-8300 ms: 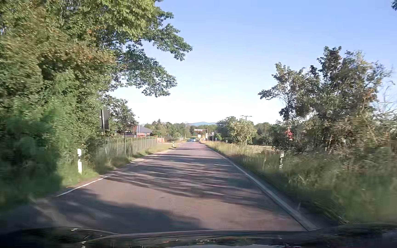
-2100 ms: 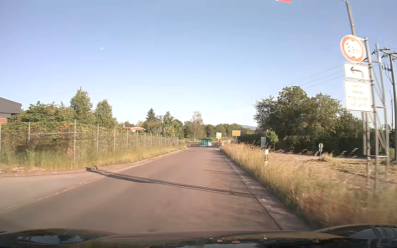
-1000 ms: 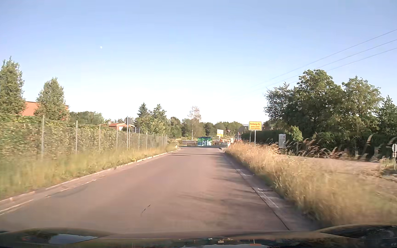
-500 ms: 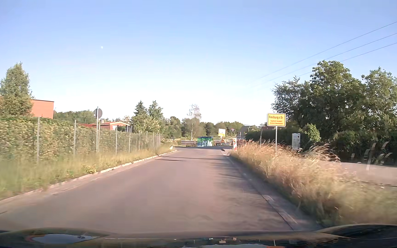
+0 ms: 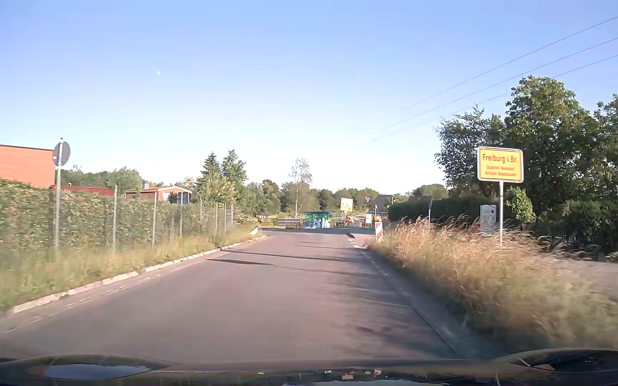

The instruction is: Follow the waypoints while adhering to traffic rules and regulations

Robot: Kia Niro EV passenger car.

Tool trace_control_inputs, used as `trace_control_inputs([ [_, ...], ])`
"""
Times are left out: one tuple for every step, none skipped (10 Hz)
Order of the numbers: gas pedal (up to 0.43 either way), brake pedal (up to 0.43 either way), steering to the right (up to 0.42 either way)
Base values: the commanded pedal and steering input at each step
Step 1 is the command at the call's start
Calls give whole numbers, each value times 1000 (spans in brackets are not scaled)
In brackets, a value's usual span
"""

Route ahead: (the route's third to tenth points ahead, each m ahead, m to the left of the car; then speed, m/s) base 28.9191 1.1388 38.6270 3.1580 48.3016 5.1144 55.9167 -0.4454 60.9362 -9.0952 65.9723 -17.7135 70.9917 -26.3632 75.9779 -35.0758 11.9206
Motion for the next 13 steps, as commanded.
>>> trace_control_inputs([
  [0,165,6],
  [0,165,6],
  [0,171,7],
  [0,171,6],
  [0,165,4],
  [0,152,0],
  [0,146,-2],
  [0,146,-1],
  [0,146,0],
  [0,146,0],
  [0,146,0],
  [0,146,2],
  [0,146,3],
])
